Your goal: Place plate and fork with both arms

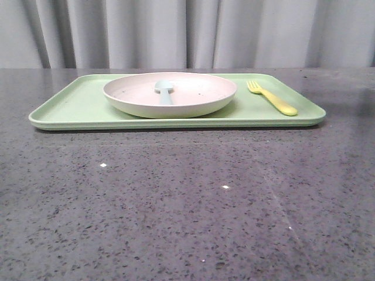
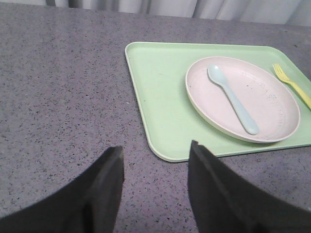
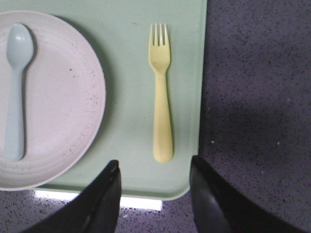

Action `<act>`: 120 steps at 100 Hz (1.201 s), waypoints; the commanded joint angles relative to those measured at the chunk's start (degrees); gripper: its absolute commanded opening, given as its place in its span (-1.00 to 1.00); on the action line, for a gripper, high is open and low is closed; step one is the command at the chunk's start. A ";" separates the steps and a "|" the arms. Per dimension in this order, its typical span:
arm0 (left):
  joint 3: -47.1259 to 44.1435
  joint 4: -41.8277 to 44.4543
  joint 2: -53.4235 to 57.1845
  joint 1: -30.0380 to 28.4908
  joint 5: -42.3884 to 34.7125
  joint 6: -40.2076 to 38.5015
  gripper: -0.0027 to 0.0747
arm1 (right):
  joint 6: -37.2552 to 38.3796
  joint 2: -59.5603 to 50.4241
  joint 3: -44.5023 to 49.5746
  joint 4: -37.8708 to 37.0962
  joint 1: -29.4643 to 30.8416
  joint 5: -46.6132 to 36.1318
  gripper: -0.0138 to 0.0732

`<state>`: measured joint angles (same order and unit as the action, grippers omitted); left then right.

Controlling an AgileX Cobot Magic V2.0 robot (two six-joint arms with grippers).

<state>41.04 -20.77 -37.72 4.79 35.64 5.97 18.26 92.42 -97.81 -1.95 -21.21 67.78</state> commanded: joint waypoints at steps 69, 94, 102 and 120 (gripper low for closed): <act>1.50 -1.03 0.40 -0.07 -4.60 -0.33 -0.12 | -1.10 -35.09 37.29 -4.31 0.23 -28.07 0.12; 0.33 -1.03 0.64 -0.07 -4.94 -0.33 -0.39 | -1.10 -45.41 46.59 -5.64 0.23 -29.57 -0.34; -0.32 -1.03 0.93 -0.07 -5.33 -0.33 -0.59 | -1.10 -48.52 48.61 -5.83 0.23 -29.51 -0.52; -2.15 -0.80 3.45 -0.07 -6.50 0.18 -0.98 | -1.10 -55.11 52.23 -5.83 0.23 -29.34 -0.85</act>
<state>38.23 -20.77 -35.55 4.79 33.75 5.97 17.82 40.27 -45.45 -6.38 -21.21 42.34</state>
